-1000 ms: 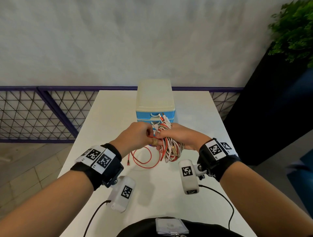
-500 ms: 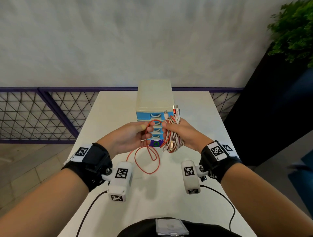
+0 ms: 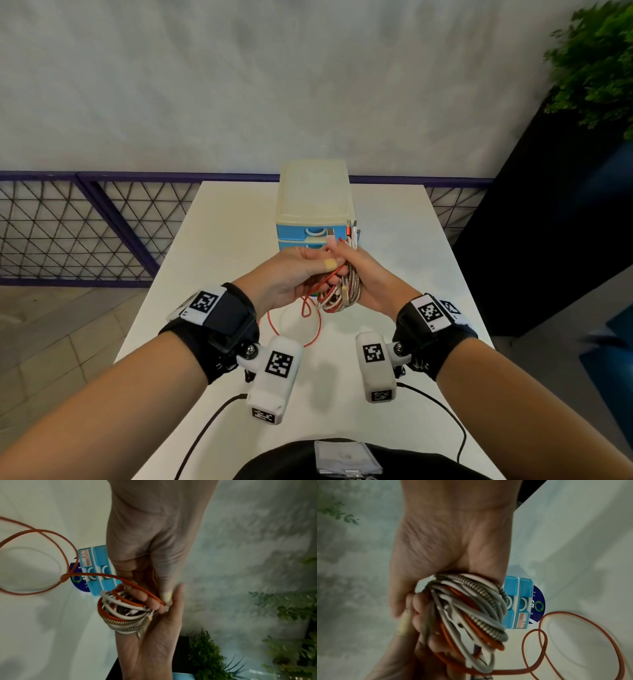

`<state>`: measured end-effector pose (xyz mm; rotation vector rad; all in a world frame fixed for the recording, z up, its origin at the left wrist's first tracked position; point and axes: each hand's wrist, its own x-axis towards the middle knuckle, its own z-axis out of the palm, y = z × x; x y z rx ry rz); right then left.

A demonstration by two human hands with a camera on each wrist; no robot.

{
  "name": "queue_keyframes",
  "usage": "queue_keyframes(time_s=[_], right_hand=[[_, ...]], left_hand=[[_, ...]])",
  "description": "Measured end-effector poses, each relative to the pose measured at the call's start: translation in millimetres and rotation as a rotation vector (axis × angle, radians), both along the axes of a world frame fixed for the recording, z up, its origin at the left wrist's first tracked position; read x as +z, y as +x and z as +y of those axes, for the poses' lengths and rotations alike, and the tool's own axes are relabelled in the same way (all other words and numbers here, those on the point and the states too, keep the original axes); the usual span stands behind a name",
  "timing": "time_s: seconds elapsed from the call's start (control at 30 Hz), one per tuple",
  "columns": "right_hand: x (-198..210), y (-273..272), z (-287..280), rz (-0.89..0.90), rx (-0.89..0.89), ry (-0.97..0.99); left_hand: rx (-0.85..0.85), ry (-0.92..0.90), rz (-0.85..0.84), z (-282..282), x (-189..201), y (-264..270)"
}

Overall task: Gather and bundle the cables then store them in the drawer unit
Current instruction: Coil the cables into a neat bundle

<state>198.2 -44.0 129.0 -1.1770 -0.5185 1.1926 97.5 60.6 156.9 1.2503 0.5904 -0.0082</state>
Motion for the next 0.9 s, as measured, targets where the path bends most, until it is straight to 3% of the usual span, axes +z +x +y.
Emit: queue_keyframes(time_s=[0.1,0.23,0.37,0.53,0.67,0.77,0.9], right_hand=[[-7,2,2,-0.056,-0.038,-0.005],[-7,4,8,-0.328,-0.133,-0.124],[-3,9,9,-0.464,-0.385,-0.159],[4,13,10,-0.14,-0.453,-0.094],[11,17,1,0.072,-0.37,-0.008],[13,19,-4,0.084,-0.273,-0.036],[15,15,-4,0.066,-0.189,-0.061]], left_hand=[[-0.084,0.054,0.07,-1,0,-1],[-0.149,0.073,0.147,1,-2,-6],[-0.343,0.089,0.157,-2,-4,-14],[-0.628,0.226,0.158,-5,-27,-27],[-0.561,0.355,0.171,15,-38,-37],[-0.48,0.521,0.126,32,-36,-40],[-0.509,0.746,0.108,34,-27,-29]])
